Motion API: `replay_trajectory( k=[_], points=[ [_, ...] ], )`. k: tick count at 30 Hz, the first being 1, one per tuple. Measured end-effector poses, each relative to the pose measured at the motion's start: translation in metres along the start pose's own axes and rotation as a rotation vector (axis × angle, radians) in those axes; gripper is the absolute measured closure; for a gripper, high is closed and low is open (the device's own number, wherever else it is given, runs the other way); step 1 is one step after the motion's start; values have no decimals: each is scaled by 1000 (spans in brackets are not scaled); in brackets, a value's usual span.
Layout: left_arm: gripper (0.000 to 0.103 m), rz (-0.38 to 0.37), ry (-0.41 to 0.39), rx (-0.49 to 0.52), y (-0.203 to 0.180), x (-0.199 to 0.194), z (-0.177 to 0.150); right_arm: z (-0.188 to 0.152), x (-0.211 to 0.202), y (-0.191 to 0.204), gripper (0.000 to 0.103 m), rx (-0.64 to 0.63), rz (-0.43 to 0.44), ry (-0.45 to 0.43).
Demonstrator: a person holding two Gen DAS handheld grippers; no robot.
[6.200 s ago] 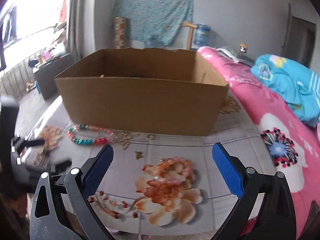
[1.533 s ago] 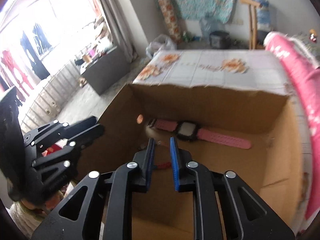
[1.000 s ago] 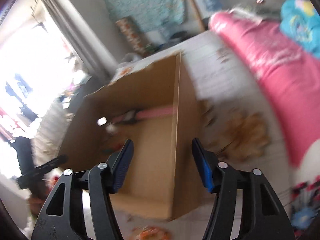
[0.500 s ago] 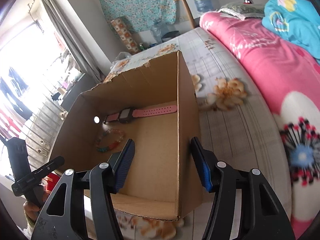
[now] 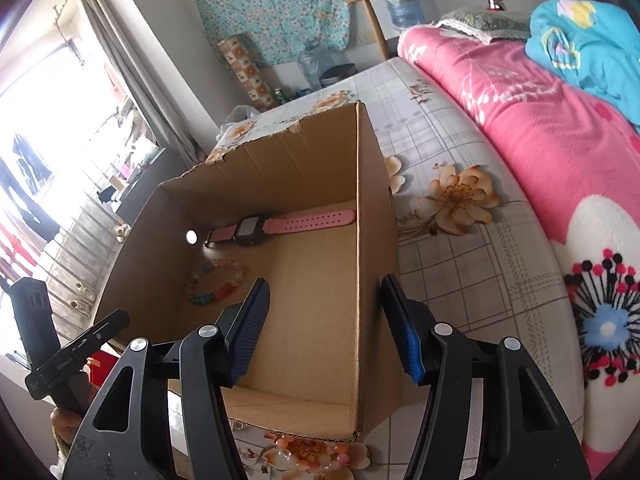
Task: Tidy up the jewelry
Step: 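Withdraw the left gripper from the box toward the gold charms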
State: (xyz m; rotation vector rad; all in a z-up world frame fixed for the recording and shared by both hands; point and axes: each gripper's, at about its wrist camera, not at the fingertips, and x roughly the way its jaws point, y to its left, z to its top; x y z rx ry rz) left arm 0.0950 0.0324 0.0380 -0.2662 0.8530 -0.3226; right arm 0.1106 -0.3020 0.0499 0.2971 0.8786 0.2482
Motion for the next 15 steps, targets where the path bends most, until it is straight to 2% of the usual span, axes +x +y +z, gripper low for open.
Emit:
replay_trajectory(
  k=[2,4,8,12,15],
  points=[
    [24,-16,-5,-3,2,-4,0,-1,-2,-2,46,7,12,-12],
    [24,-27,-54,5,2,-16,-2,-1,-11,-2,46,6,22,-43],
    [22,2,-144,78,-1,-48,-19,-13,-46,5,37,-50,-58,-147],
    [20,34,-131,135,-2,-66,-49,-40,-75,12,29,-112,-108,-196],
    [19,18,-75,133,-6,-64,-71,-66,-80,21,29,-139,-95,-167]
  ],
)
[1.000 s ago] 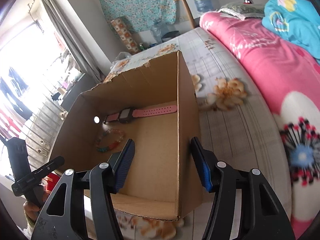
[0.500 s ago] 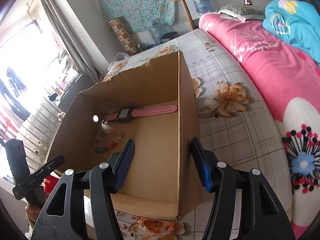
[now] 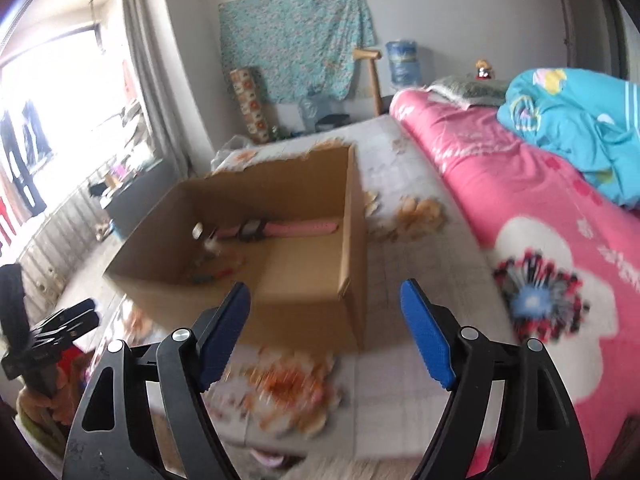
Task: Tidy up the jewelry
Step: 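Withdraw the left gripper from the box toward the gold charms, then grasp the gold charm chain beside the pink bracelet with the right gripper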
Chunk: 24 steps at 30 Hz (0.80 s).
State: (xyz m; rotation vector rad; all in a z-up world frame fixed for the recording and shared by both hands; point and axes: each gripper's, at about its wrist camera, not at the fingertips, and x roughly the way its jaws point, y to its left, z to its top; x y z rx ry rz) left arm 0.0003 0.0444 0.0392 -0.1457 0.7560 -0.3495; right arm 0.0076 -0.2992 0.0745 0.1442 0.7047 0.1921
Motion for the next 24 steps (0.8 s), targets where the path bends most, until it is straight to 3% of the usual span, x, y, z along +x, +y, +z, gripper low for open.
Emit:
replay_trajectory(
  k=[3,9,13,20,24],
  points=[
    [19,-20,85,7,-10,21,-20,-25,12,22,30,7,112,103],
    [19,140,166,188,-38,64,-39,-48,62,77,63,-65,227,282],
    [19,167,191,229,-42,75,-45,-52,88,94,80,-105,227,357],
    [5,189,190,196,-34,85,-48,-47,109,116,84,-224,113,377],
    [5,182,183,201,-34,85,-50,-51,116,124,86,-292,63,382]
  ],
)
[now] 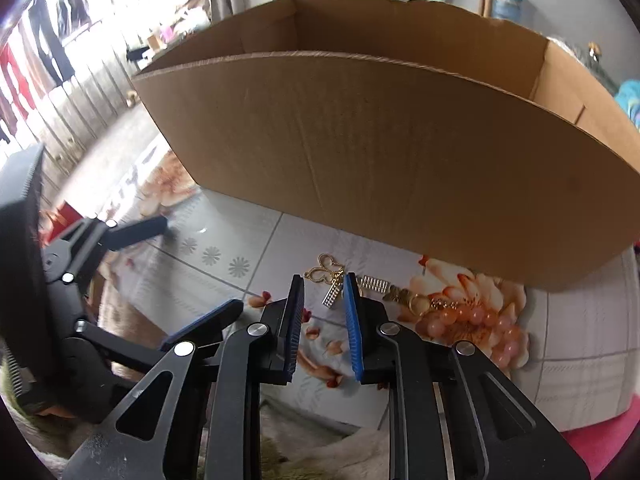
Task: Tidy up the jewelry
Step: 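Grasp the gold charm chain beside the pink bracelet with the right gripper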
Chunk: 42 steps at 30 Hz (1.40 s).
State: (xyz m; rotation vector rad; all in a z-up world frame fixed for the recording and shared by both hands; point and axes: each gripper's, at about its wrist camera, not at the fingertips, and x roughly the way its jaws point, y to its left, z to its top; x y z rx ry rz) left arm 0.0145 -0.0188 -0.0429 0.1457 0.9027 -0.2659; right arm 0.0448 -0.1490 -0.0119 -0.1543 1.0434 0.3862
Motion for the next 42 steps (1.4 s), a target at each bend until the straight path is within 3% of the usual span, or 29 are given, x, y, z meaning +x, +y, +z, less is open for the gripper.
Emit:
replay_trajectory(
  k=[4,8,18,24,26,33,42],
  points=[
    [5,-6,-1,-1,4,-1,-1,2,9,5,101,-40,-61,17],
    [5,-10,6,4,5,-2,-2,6,3,-1,103,-15,-48,-5],
    [5,-16,14,13,2,0,3,10,-30,-50,103,175,152,-70],
    [5,-17,22,29,5,0,6,0,-26,-65,103,300,293,-59],
    [6,-24,2,39,4,-2,8,-5,-21,-69,103,316,297,-56],
    [35,-162,-32,110,-18,-5,28,-12,-18,-79,103,342,296,-76],
    [71,-210,24,229,-43,14,45,-20,-17,-87,103,352,305,-104]
  ],
)
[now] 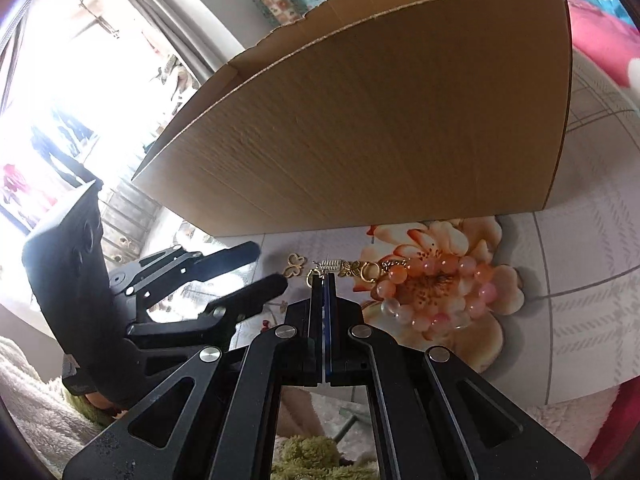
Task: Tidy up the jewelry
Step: 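Grasp the gold charm chain beside the pink bracelet with the right gripper, then carry the gold chain over the box rim and open the right gripper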
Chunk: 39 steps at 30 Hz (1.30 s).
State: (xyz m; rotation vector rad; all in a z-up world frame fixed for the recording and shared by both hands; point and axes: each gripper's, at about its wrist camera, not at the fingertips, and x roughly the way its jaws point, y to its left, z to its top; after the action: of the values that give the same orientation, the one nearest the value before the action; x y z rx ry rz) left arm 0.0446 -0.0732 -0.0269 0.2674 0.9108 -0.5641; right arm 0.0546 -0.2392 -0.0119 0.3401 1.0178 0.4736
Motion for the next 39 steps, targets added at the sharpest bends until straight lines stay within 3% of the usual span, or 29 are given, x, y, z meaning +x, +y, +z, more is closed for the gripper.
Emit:
replay_trajectory(
  k=[11,16,25,32,39],
  points=[
    [74,-5,45,68,-13,15,15,-4,-3,-11,103,0,34,-3],
    [88,-10,52,105,-18,17,19,-2,-6,-15,103,5,47,-15],
    [88,4,53,123,-24,18,22,4,-23,-20,103,-3,48,-59],
    [88,4,21,113,-24,-4,19,-1,-35,-20,103,-26,60,-82],
    [88,-85,-94,57,-23,-63,38,8,-74,2,103,-101,163,-157]
  ],
)
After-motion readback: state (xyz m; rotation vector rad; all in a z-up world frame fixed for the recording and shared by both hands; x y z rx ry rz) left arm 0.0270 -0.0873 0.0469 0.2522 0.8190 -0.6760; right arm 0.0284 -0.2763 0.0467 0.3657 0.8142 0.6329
